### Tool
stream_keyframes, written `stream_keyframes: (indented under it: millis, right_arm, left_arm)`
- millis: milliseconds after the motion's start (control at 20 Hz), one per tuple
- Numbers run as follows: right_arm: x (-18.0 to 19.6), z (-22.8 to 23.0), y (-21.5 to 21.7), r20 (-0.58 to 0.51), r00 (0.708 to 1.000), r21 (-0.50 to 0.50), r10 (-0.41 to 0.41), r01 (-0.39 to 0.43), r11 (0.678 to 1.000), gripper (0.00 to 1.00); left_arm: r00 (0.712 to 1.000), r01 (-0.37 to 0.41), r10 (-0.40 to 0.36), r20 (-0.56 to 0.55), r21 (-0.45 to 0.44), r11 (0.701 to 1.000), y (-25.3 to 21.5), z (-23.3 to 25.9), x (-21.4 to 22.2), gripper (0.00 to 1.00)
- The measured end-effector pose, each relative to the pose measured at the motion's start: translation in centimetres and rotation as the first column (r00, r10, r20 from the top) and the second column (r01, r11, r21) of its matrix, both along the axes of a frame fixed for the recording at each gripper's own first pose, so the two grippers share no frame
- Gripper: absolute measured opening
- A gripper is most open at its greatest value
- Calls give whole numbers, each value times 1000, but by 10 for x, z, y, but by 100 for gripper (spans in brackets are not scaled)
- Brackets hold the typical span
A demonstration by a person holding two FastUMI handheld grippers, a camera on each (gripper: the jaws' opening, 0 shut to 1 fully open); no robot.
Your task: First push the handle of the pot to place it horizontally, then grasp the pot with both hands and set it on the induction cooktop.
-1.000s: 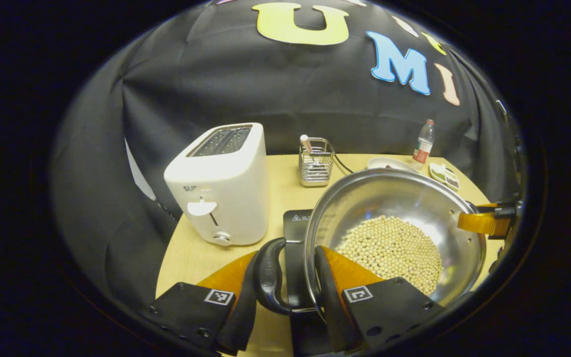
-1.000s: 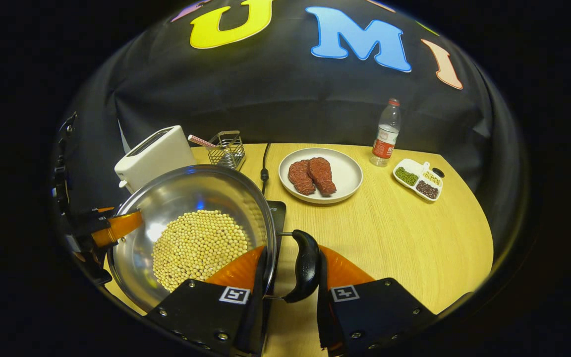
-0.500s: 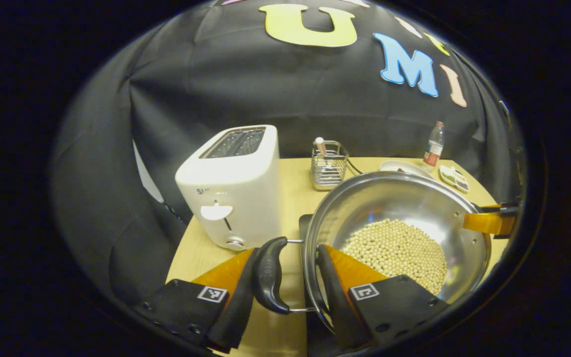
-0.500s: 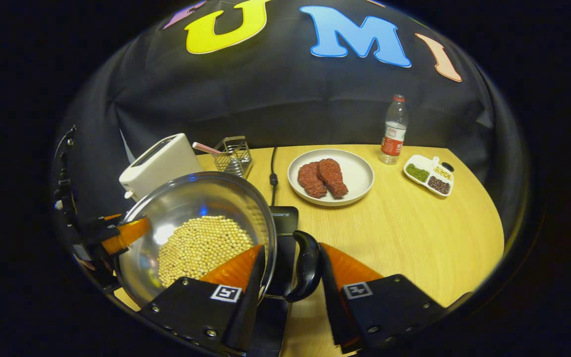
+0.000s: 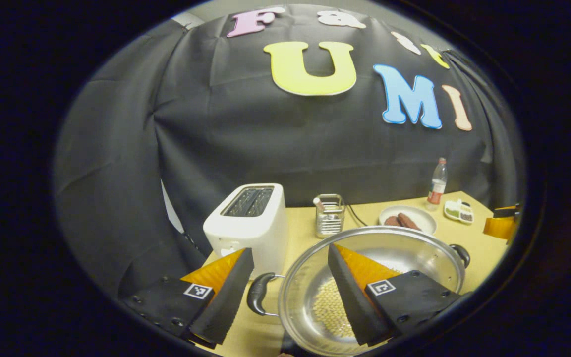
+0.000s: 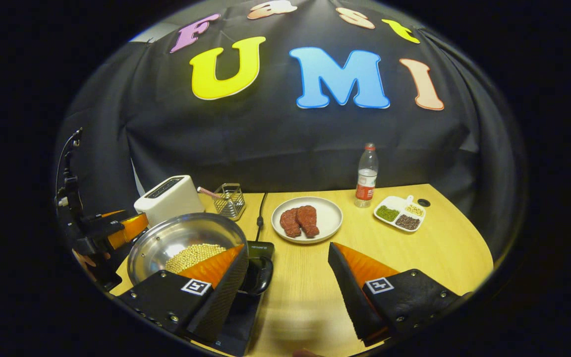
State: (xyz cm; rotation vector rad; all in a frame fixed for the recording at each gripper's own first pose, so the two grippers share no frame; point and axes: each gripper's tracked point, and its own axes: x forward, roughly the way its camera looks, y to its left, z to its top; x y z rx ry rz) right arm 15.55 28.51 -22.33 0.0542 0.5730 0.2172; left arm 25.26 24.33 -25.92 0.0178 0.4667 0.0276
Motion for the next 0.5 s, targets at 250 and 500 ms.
stream_keyframes:
  millis: [250, 500]
  right_arm:
    - [-15, 30, -63, 64, 998, -7, -30, 31, 1000, 97]
    - [-39, 55, -121, 113, 992, -8, -51, 52, 999, 98]
  left_arm:
    - [998, 24, -25, 54, 9, 1000, -58, 38, -31, 99]
    - [995, 39, -38, 87, -12, 999, -121, 69, -65, 98]
